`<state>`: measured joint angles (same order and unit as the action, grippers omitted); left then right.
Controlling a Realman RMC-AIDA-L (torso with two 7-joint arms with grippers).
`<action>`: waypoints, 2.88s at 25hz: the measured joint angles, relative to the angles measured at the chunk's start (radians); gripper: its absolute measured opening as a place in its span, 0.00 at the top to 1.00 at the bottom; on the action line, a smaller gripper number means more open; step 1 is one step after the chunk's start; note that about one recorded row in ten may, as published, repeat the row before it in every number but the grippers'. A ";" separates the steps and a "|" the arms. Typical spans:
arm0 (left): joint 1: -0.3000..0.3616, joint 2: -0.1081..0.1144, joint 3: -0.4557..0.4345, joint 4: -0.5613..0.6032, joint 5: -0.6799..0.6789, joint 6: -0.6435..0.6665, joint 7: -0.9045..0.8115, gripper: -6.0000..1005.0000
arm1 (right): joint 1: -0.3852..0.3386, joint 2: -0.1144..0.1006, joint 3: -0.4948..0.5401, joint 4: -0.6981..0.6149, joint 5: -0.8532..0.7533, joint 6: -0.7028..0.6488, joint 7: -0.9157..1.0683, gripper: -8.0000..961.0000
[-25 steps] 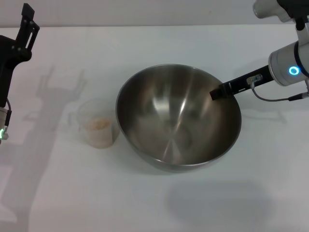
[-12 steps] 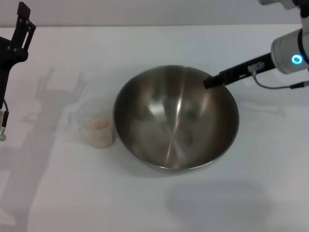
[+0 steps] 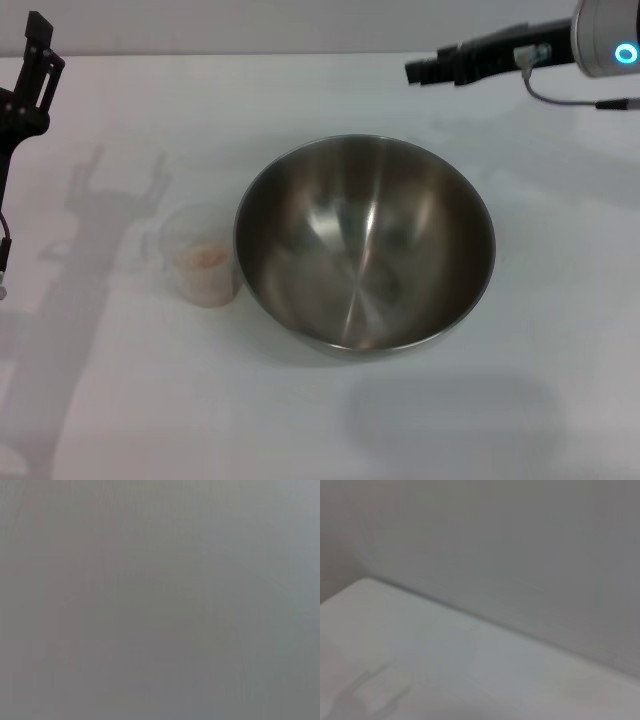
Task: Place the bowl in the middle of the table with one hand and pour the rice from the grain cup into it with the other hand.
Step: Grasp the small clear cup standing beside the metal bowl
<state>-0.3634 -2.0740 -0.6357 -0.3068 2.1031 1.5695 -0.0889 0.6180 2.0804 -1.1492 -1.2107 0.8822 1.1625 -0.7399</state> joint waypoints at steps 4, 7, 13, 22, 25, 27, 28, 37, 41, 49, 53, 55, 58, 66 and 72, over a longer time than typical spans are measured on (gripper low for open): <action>0.006 0.000 -0.001 -0.001 0.000 0.001 0.000 0.19 | -0.050 0.002 -0.046 -0.021 0.092 -0.141 -0.142 0.47; 0.010 0.000 0.000 -0.002 0.000 0.004 0.000 0.19 | -0.115 0.003 -0.081 -0.021 0.262 -0.315 -0.360 0.47; 0.014 0.000 0.001 -0.001 0.000 0.004 0.000 0.19 | -0.201 0.004 -0.145 0.008 0.566 -0.487 -0.696 0.47; 0.015 -0.001 0.002 0.012 -0.001 -0.034 0.000 0.19 | -0.275 0.007 -0.224 0.333 1.455 -0.431 -1.740 0.47; 0.018 -0.002 0.002 0.014 -0.001 -0.036 0.000 0.19 | -0.273 0.007 -0.223 0.430 1.584 -0.335 -1.875 0.47; 0.025 -0.002 0.002 0.013 0.000 -0.035 0.000 0.19 | -0.258 0.003 -0.199 0.545 1.671 -0.218 -1.962 0.47; 0.025 -0.002 0.002 0.013 0.000 -0.035 0.000 0.19 | -0.258 0.003 -0.199 0.545 1.671 -0.218 -1.962 0.47; 0.044 -0.005 0.018 0.009 0.001 -0.037 0.000 0.19 | -0.255 0.002 -0.024 0.799 1.685 -0.015 -2.042 0.47; 0.047 -0.005 0.027 0.014 0.002 -0.043 0.000 0.19 | -0.259 0.001 -0.006 0.817 1.685 -0.013 -2.042 0.47; 0.073 -0.004 0.043 0.016 0.002 -0.082 0.000 0.19 | -0.271 -0.001 0.060 0.836 1.686 -0.030 -2.034 0.40; 0.112 0.000 0.102 0.028 0.002 -0.083 0.000 0.19 | -0.270 -0.001 0.089 0.850 1.692 -0.033 -2.034 0.34; 0.141 0.001 0.131 0.042 0.002 -0.085 0.000 0.19 | -0.271 0.001 0.124 0.863 1.706 -0.013 -2.030 0.30; 0.178 0.000 0.166 0.048 0.002 -0.087 0.000 0.20 | -0.266 0.002 0.157 0.886 1.731 0.026 -2.026 0.26; 0.222 0.001 0.262 0.060 0.001 -0.088 0.001 0.20 | -0.235 -0.002 0.170 0.902 1.750 -0.002 -2.028 0.22; 0.222 0.001 0.323 0.059 0.001 -0.136 0.023 0.20 | -0.224 -0.002 0.171 0.904 1.750 -0.009 -2.032 0.22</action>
<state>-0.1419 -2.0727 -0.3122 -0.2481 2.1045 1.4332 -0.0659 0.3943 2.0784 -0.9782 -0.3068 2.6324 1.1535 -2.7717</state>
